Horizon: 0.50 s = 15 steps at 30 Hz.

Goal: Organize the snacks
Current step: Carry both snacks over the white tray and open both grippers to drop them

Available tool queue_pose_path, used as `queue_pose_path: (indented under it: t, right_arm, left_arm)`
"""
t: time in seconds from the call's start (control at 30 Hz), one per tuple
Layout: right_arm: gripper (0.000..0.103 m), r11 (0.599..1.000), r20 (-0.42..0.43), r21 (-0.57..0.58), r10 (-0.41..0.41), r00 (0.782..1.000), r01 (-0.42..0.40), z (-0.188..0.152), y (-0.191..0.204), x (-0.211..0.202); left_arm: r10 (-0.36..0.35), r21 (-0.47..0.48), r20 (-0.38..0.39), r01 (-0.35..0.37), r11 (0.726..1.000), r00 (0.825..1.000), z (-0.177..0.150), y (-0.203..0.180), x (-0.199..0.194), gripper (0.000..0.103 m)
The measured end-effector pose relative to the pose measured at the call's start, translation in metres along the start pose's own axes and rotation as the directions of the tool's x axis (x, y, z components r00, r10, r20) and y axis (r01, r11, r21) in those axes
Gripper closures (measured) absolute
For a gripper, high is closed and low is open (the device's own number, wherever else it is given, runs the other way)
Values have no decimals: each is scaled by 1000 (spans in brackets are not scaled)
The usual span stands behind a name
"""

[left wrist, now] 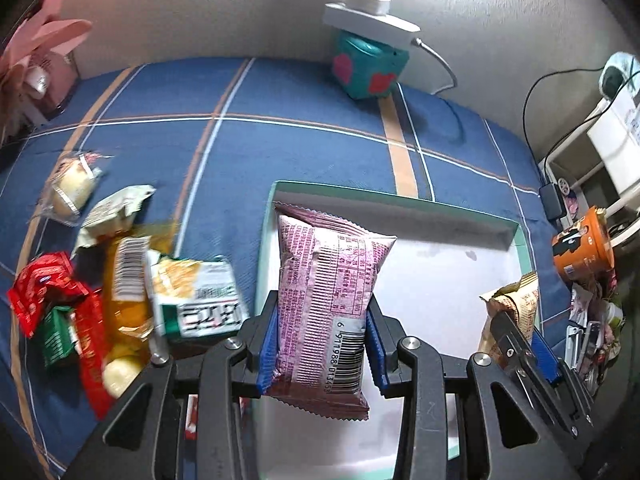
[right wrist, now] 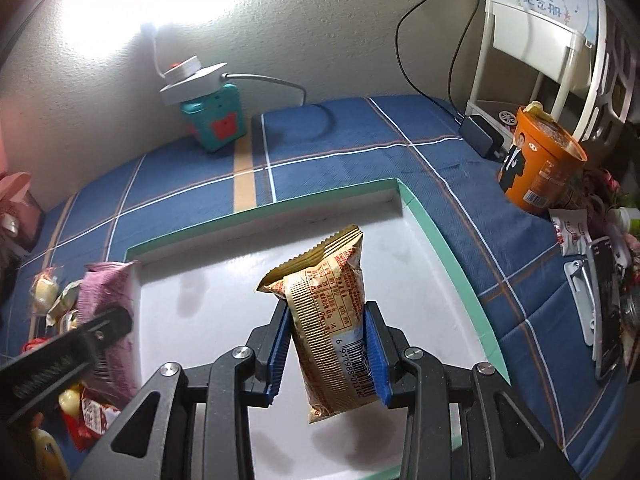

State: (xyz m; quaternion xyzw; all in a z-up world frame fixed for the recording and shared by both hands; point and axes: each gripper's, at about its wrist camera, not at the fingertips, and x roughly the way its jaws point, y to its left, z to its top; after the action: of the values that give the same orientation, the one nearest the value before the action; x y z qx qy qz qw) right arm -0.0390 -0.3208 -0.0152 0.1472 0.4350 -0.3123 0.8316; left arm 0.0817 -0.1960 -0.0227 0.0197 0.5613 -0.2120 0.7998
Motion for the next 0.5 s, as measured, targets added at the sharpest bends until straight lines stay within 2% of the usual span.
queue_pose_path:
  t: [0.3,0.43,0.5]
  right_arm:
    - [65,1000,-22,17,-22,1000,22,7,-7,21]
    - [63,999,-42,22,-31,999,32,7,-6,27]
    - [60,999,-46,24,-41,998,42,7,-6,27]
  left_arm:
    - [-3,17,-11,3,1000,1000,12,-14,22,62]
    - [-1,21,-11,1,1000,1000,13,-16,25,51]
    - [-1,24,-11,1,1000,1000,14,-16,25,47]
